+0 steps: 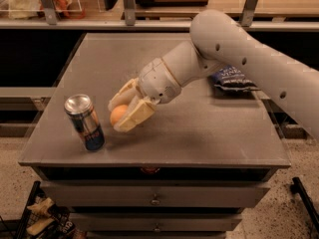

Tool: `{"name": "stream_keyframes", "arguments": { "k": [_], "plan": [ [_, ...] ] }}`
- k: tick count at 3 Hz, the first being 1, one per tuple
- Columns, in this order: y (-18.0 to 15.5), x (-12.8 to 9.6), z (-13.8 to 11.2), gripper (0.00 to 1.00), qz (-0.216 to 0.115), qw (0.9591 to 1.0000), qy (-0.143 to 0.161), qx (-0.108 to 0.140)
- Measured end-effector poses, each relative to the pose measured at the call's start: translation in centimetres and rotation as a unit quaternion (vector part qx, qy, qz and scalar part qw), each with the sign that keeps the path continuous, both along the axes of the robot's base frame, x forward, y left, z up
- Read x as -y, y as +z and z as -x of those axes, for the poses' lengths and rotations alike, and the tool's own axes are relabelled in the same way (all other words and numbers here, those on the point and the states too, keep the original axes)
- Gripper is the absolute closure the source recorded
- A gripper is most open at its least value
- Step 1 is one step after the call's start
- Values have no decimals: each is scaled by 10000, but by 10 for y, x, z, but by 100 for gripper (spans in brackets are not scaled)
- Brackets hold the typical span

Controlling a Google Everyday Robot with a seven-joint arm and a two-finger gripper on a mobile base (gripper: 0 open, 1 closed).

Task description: Move orange near redbull can

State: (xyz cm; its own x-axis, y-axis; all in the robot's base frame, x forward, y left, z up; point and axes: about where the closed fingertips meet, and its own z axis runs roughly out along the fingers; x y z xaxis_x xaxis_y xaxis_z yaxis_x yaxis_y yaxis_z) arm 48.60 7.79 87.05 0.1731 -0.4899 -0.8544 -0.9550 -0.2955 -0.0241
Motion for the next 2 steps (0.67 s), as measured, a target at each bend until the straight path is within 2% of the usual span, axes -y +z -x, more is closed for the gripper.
{"name": "stream_keyframes", "arguments": {
  "k": [1,2],
  "plan": [
    [-6,-5,4,85,100,9999,12,1],
    [-10,-9,7,61,173,9998,22,17]
  ]
}}
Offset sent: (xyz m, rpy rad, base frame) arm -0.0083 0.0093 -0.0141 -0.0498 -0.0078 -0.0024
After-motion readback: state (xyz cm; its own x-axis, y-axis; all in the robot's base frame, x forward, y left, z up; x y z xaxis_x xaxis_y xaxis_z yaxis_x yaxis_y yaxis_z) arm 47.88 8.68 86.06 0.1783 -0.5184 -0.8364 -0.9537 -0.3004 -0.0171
